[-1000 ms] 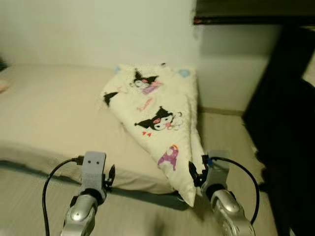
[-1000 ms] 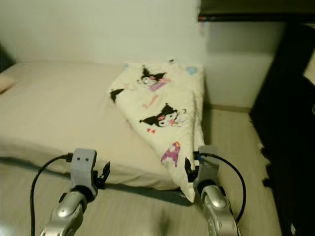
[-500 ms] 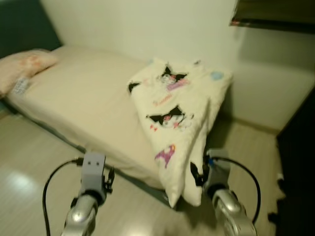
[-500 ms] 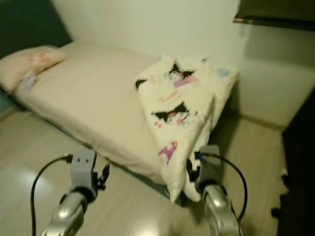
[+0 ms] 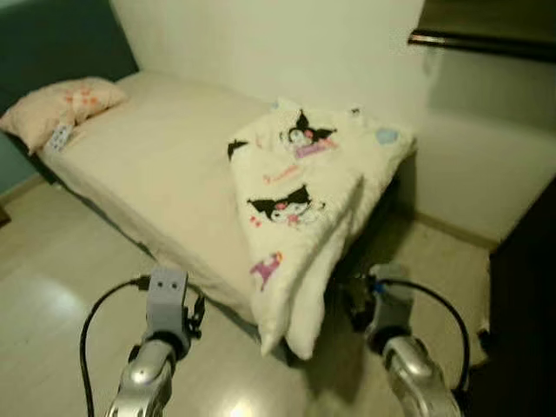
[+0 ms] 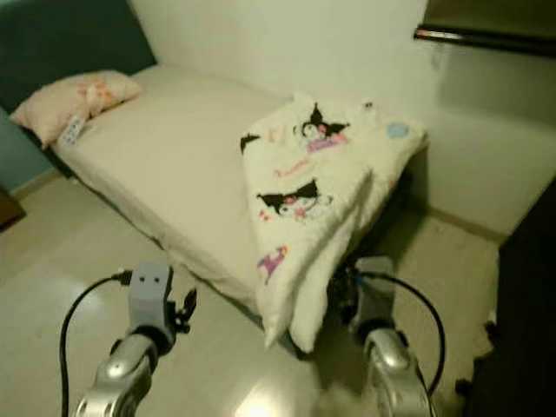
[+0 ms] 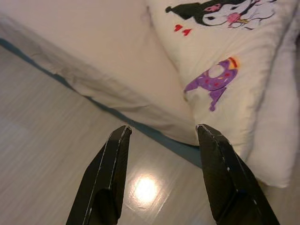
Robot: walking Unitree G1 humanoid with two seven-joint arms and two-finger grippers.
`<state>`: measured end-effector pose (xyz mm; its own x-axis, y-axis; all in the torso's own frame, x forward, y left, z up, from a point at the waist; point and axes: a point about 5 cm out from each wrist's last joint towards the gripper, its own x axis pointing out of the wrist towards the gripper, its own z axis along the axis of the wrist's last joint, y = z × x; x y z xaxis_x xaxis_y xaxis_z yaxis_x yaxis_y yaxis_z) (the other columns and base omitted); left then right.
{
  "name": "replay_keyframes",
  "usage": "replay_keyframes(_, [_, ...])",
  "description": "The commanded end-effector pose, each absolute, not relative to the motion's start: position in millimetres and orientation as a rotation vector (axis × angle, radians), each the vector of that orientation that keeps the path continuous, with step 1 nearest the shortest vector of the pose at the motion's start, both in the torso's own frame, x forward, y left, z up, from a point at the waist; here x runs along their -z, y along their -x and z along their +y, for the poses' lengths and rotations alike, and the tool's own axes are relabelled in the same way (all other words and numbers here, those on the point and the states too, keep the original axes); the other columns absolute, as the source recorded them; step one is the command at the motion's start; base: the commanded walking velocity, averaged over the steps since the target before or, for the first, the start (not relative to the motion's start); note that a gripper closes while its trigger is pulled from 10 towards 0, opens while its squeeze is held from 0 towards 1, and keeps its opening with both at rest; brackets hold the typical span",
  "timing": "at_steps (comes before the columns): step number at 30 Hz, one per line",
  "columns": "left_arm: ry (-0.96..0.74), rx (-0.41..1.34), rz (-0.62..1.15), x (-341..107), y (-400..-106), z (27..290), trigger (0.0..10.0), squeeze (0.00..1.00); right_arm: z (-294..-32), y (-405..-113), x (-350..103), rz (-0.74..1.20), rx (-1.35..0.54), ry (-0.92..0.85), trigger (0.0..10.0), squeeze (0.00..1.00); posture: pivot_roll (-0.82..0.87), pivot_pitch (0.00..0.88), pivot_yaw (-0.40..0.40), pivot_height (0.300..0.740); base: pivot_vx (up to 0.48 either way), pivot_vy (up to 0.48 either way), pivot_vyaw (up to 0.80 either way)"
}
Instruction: Clean up the room
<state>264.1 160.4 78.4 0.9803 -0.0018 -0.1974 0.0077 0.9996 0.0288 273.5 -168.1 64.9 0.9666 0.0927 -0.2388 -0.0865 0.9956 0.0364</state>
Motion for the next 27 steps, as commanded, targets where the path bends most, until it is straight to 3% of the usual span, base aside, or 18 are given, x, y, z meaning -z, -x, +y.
replay_keyframes(1, [-0.05, -0.034, 0.231, -70.4, -259.9, 170.7, 10.0, 0.0, -158.6, -272.0, -62.2, 0.252, -0.116, -0.049, 10.0, 0.0, -0.05, 0.14, 0.074, 0.733, 0.0, 0.0, 0.0])
replay_keyframes(15, [-0.049, -0.013, 0.205, -72.8, -258.0, 166.1, 10.0, 0.0, -161.0, -272.3, -62.8, 0.247, -0.117, -0.033, 10.0, 0.0, -0.05, 0.14, 0.068, 0.733, 0.0, 0.0, 0.0])
replay_keyframes(27, [-0.037, -0.047, 0.217, -71.2, -258.6, 170.2, 10.0, 0.0, -154.9, -272.8, -64.8, 0.231, -0.161, -0.003, 10.0, 0.0, -0.05, 0.136, 0.071, 0.733, 0.0, 0.0, 0.8])
